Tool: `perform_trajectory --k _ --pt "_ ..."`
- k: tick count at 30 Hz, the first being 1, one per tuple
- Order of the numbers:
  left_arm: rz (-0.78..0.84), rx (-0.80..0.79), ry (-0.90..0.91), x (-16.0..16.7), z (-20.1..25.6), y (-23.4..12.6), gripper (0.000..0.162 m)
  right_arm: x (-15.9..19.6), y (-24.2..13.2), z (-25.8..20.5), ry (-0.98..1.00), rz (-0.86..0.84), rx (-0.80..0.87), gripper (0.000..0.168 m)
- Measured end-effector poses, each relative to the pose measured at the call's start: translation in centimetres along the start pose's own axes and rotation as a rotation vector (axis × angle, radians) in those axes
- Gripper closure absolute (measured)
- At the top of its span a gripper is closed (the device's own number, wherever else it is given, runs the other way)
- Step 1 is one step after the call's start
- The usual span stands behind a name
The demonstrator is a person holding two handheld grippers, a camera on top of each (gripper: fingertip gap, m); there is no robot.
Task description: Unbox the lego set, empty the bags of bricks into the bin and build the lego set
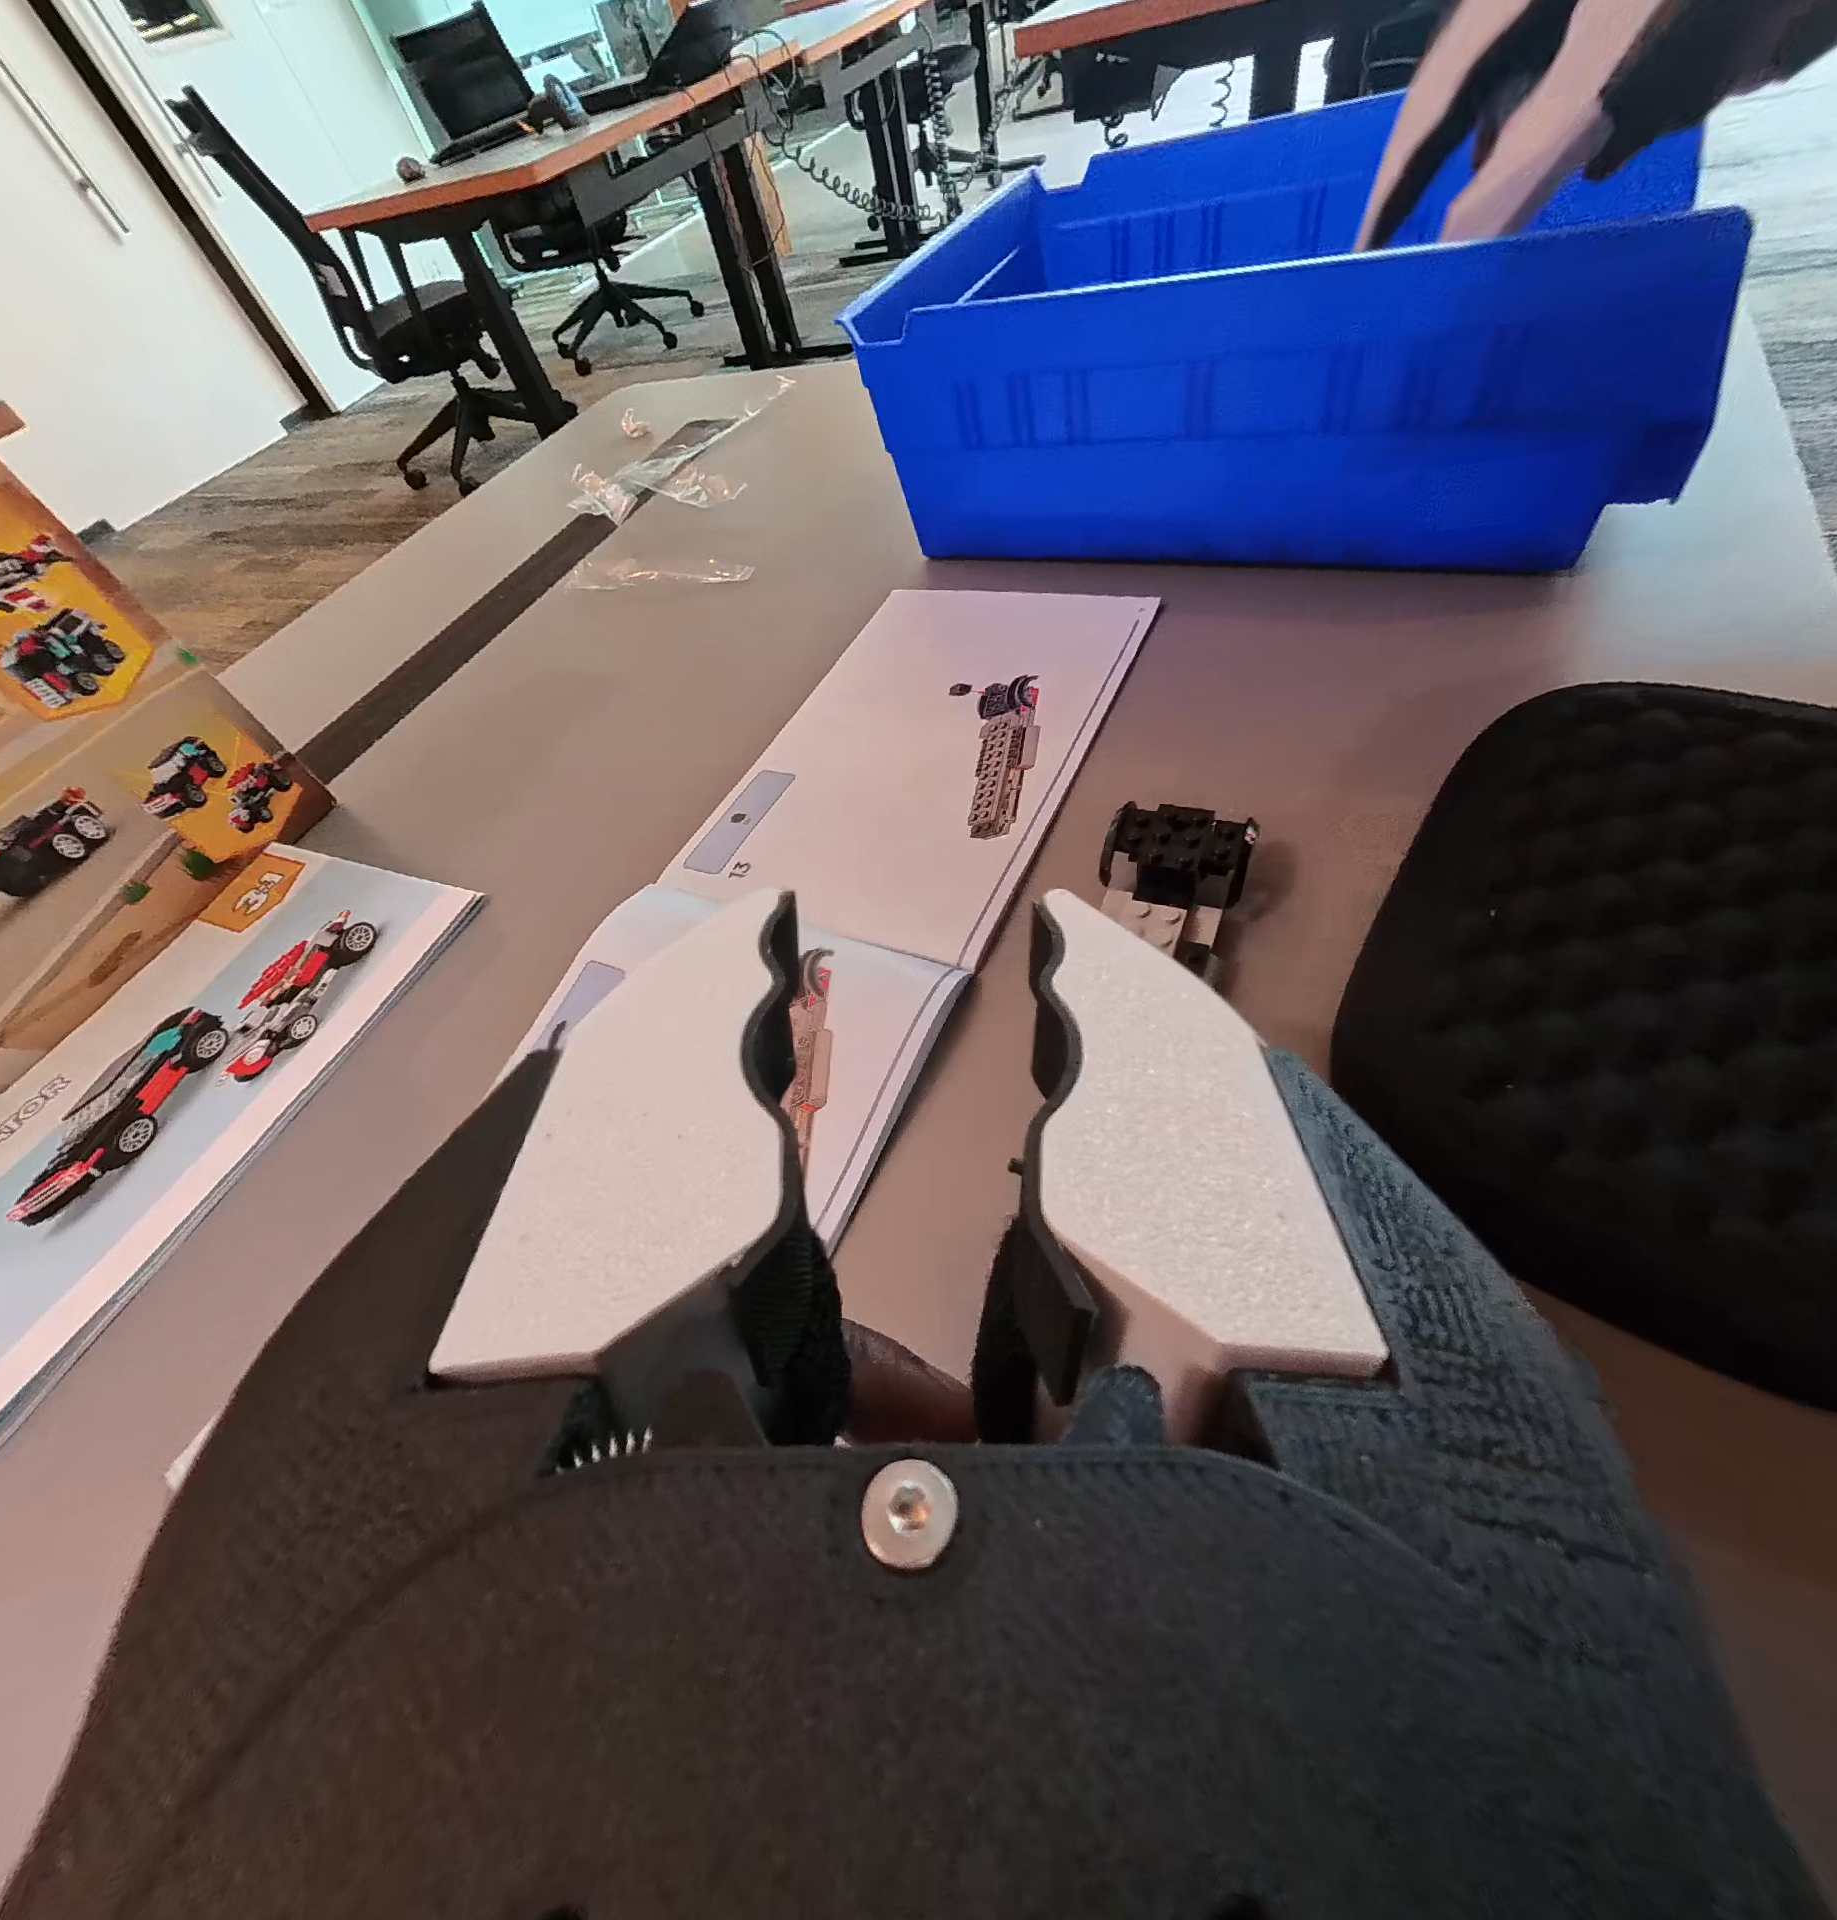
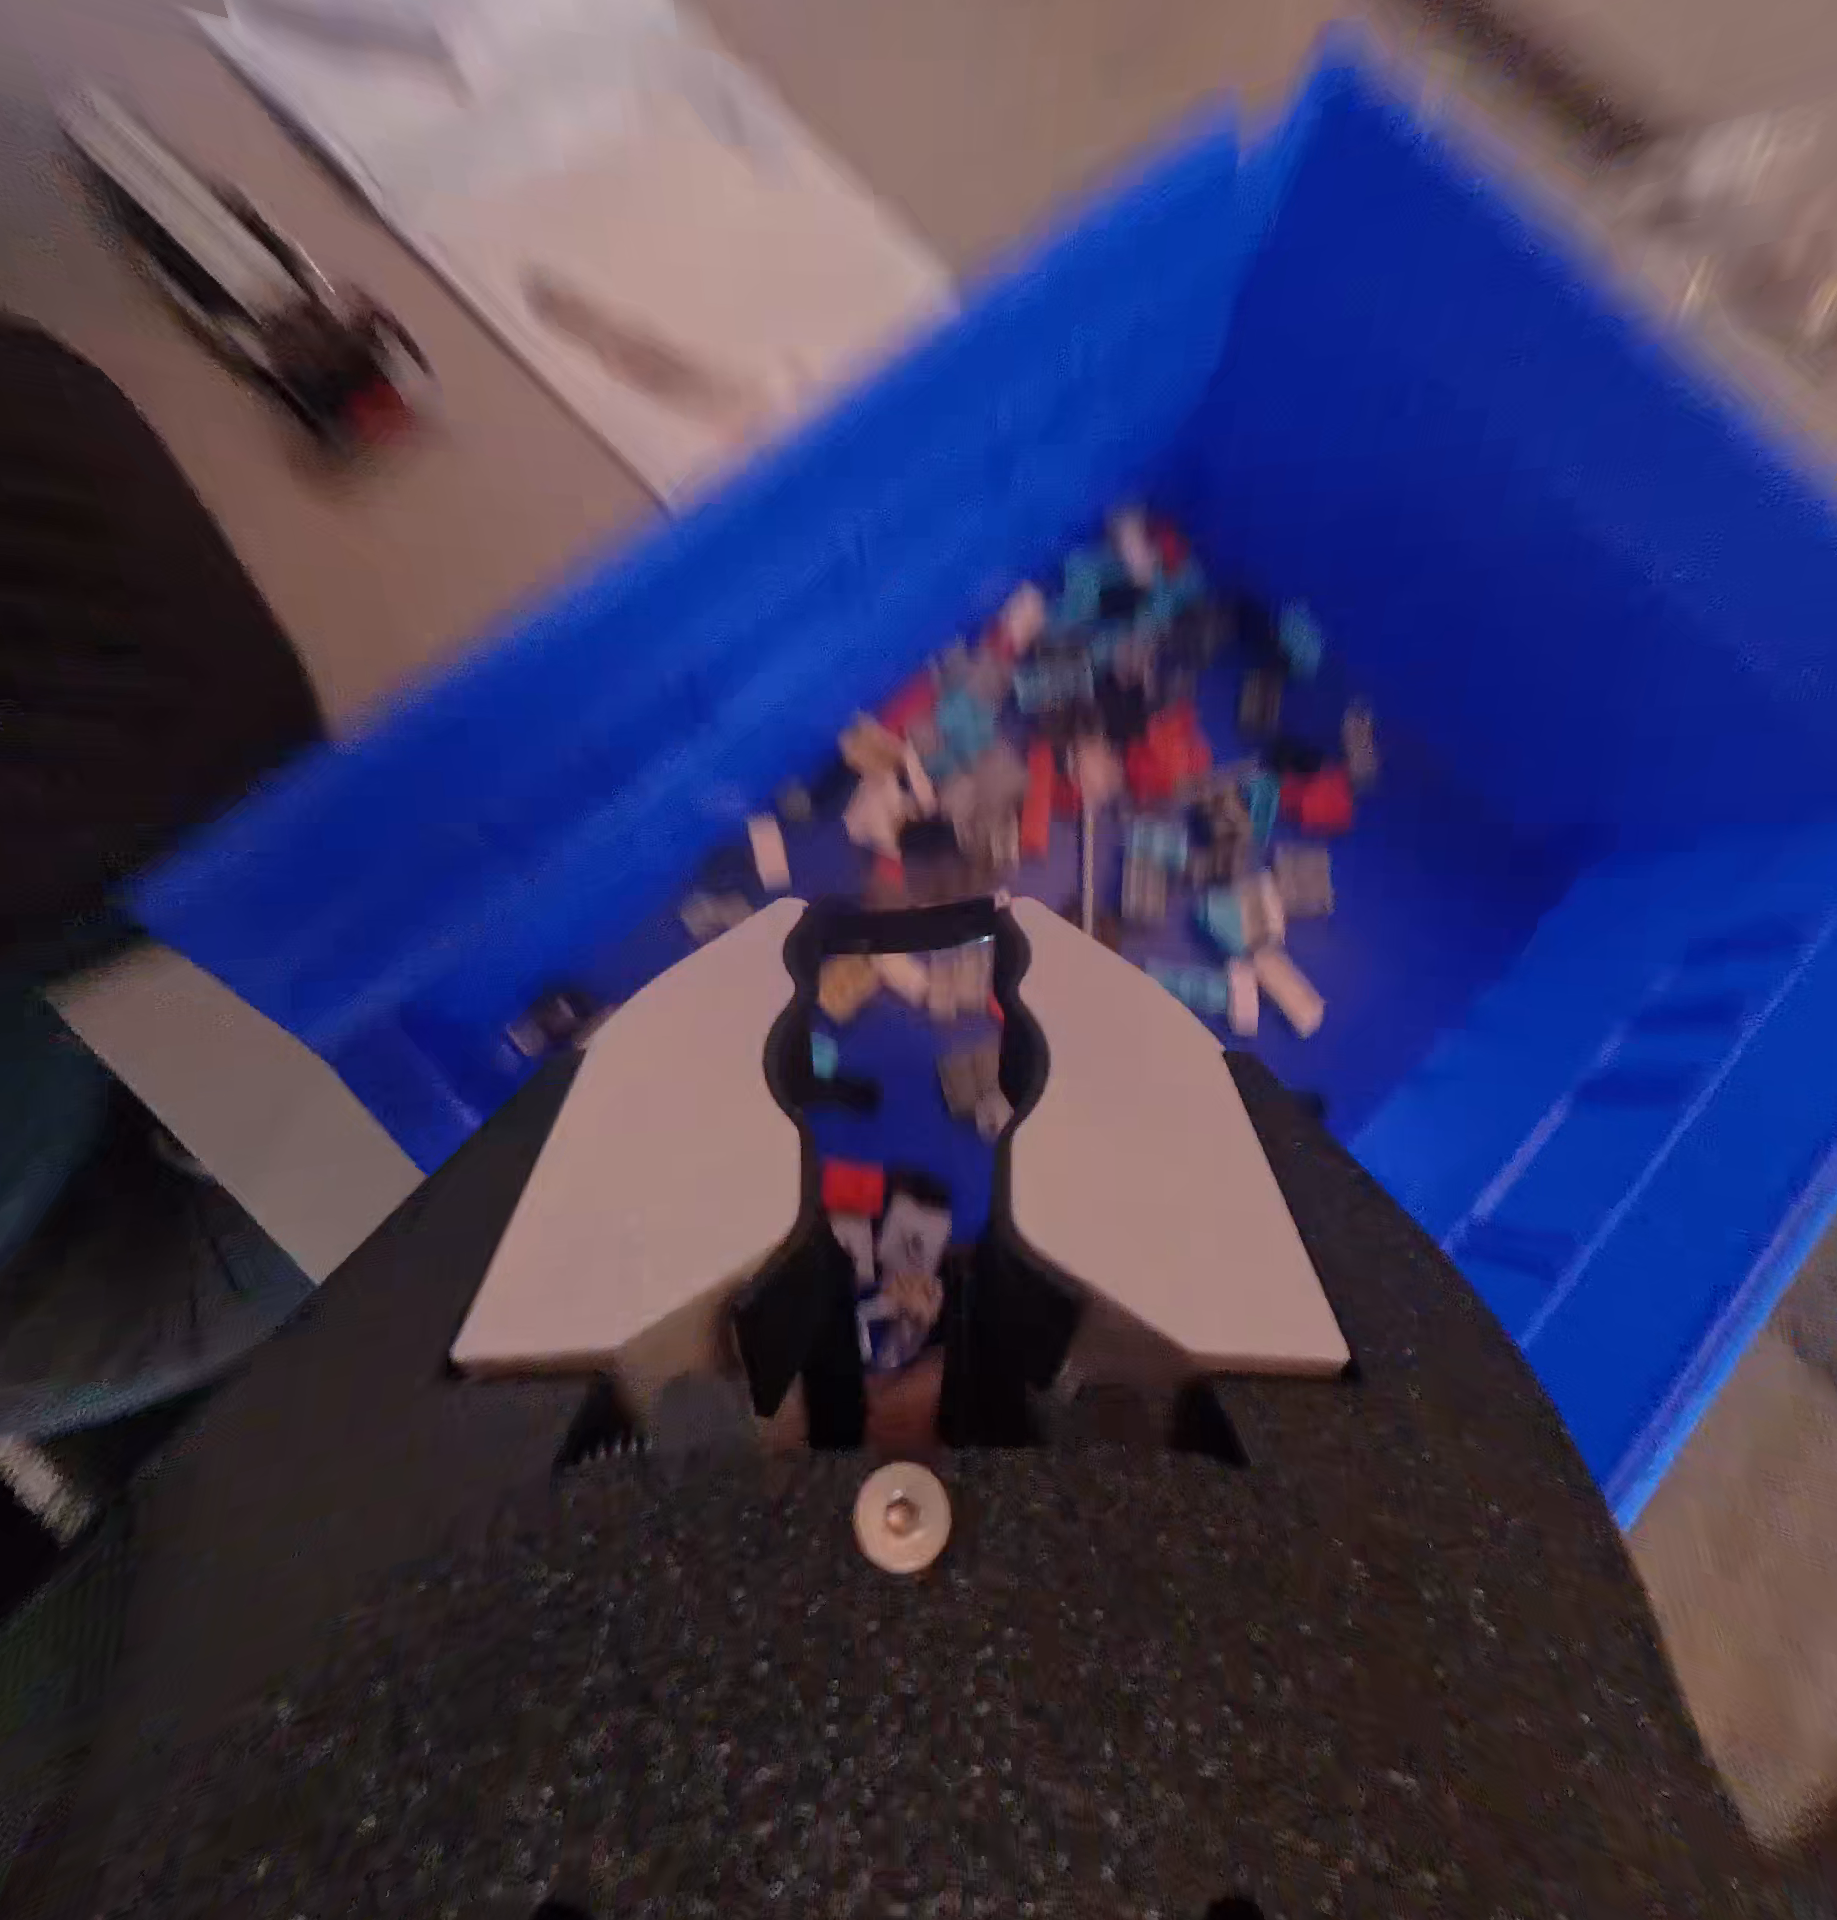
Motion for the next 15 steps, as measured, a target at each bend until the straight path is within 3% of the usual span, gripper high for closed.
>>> perform_trajectory --k 3,6,15 --pt "-0.006 0.041 0.004 0.0 0.3 -0.1 0.12 -2.8 -1.5 -1.3 -0.039 0.239 -0.043 0.136" --pt "-0.038 0.092 0.012 0.2 0.6 -0.2 0.12 -5.1 -2.0 -3.0 -0.072 0.369 -0.103 0.136" --pt "-0.313 0.269 0.119 1.6 1.8 0.6 0.117 -10.4 2.8 -11.0 -0.073 0.472 -0.39 0.136"
Point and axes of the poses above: each gripper's, where its closed fingertips meet, y out along the fingers, x out of its underside, z = x × y across the jaws, the point moved 10 cm from there along -y, back along the fingers, and after that the axes turned 1 degree about z, right-handed, at the moved point
